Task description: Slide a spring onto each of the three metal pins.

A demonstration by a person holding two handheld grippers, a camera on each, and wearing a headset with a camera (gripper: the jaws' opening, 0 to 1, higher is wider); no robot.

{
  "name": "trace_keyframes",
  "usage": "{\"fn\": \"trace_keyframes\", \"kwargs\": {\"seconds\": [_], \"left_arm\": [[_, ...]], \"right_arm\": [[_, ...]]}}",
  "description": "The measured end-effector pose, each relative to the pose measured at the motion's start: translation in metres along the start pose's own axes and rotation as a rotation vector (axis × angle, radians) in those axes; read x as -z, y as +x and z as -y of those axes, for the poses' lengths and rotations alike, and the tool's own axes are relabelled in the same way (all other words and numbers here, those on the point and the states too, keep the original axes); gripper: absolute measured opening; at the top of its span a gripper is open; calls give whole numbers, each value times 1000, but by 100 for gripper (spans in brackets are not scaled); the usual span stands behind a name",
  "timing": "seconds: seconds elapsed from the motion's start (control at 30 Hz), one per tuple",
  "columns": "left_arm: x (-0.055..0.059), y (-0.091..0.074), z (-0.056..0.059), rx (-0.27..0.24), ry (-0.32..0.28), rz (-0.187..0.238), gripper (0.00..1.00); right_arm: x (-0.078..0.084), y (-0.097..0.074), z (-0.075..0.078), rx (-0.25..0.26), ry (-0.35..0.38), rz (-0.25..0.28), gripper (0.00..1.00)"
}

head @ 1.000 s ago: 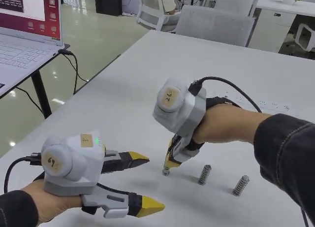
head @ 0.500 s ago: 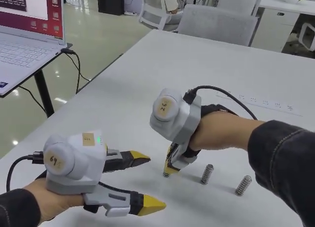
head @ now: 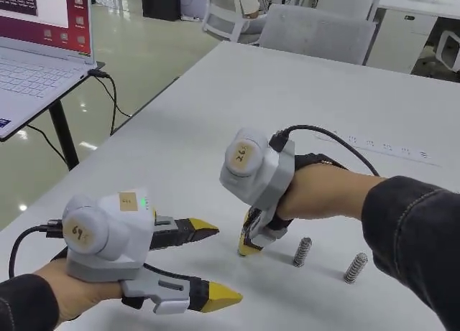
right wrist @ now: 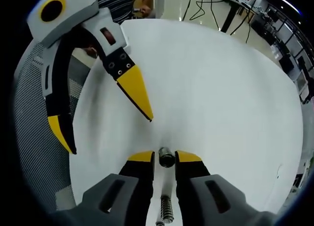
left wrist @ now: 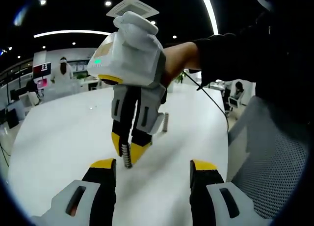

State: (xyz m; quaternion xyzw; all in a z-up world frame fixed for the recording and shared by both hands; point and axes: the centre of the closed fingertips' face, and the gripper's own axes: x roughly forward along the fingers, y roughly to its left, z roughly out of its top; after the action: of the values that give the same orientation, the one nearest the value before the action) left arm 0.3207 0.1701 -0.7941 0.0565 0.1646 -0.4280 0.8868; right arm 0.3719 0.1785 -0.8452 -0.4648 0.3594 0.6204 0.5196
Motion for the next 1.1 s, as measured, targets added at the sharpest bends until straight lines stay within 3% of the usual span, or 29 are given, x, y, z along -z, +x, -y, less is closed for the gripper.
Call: {"fn": "trace_keyframes", "kwargs": {"seconds": [0.67, 1.1], "left_arm": [[-1, 0, -2, -1, -2, 3, 57], [-1, 0, -5, -7, -4, -2, 57]], "right_arm": [[25, -18, 4, 29, 77, 57, 33], [43, -31, 4, 63, 152, 165, 44]]}}
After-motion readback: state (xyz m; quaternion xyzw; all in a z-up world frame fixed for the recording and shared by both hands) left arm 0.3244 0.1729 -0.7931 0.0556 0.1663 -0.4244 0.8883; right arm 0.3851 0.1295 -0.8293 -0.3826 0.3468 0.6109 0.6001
